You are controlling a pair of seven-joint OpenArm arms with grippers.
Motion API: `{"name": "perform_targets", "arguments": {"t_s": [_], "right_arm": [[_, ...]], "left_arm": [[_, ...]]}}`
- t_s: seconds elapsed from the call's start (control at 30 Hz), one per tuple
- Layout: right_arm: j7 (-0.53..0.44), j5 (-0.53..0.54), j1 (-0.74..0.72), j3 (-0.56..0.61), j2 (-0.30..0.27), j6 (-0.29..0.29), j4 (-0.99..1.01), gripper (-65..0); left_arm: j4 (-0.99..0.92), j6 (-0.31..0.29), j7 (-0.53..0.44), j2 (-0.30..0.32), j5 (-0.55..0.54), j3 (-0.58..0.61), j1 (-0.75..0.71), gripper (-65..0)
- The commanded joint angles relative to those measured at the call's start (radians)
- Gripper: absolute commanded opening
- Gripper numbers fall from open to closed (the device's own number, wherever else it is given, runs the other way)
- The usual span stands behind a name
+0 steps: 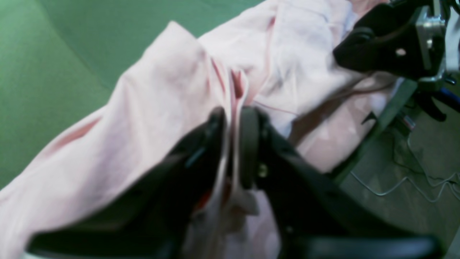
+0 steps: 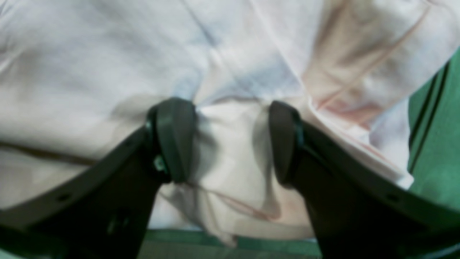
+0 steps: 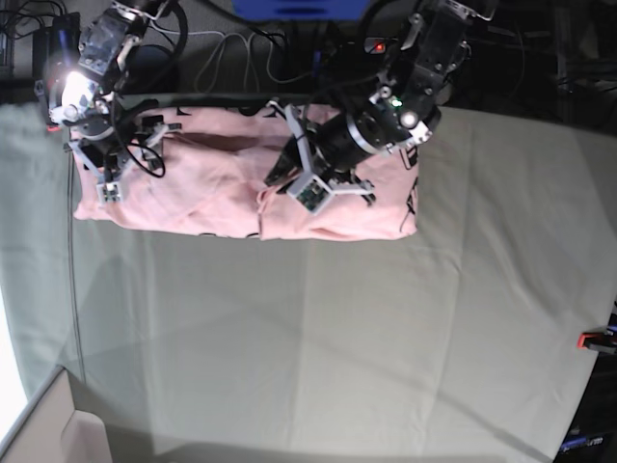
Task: Layout the t-shirt on the table in an organized manner, then fold the t-shirt properly
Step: 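Grasp the strip end with the left gripper and fold it toward the right gripper, then press the folded half flat and release with the left gripper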
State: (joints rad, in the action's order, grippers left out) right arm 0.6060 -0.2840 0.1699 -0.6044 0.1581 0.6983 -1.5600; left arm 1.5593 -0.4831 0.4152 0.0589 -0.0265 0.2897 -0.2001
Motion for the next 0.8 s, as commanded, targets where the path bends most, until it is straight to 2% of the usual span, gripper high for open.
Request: {"name": "perform_targets", "arguments": {"t_s": [0.0, 0.1, 0.33, 0.4, 0.53, 0.63, 0.77], "right_arm": [[-0.002, 0.002, 0.000, 0.002, -0.001, 0.000, -0.015, -30.9], [-0.001, 0.002, 0.000, 0.002, -0.001, 0.000, -0.015, -30.9], [-0.001, 0.002, 0.000, 0.001, -0.001, 0.000, -0.017, -31.0], [-0.001, 0.002, -0.003, -0.005, -0.001, 0.000, -0.030, -31.0], [-0.001, 0.002, -0.002, -0.007, -0.001, 0.000, -0.098, -30.7], [-0.001, 0.002, -0.002, -0.007, -0.001, 0.000, -0.150, -30.7], [0.001, 0.002, 0.001, -0.009, -0.001, 0.000, -0.205, -30.9]], "left_arm": [[0.017, -0.007, -0.026, -0.009, -0.013, 0.001, 0.009, -52.2], [0.017, -0.007, -0.026, -0.009, -0.013, 0.001, 0.011, -47.6], [0.083, -0.007, -0.029, -0.004, -0.022, -0.007, 0.006, -43.1], [0.123, -0.007, -0.032, 0.002, -0.022, -0.010, 0.003, -42.8], [0.181, -0.007, -0.028, 0.022, -0.025, -0.105, -0.028, -42.8], [0.172, -0.010, -0.026, 0.022, -0.023, -0.169, -0.034, -42.8], [0.108, -0.015, -0.026, 0.026, -0.014, -0.197, -0.045, -42.9]]}}
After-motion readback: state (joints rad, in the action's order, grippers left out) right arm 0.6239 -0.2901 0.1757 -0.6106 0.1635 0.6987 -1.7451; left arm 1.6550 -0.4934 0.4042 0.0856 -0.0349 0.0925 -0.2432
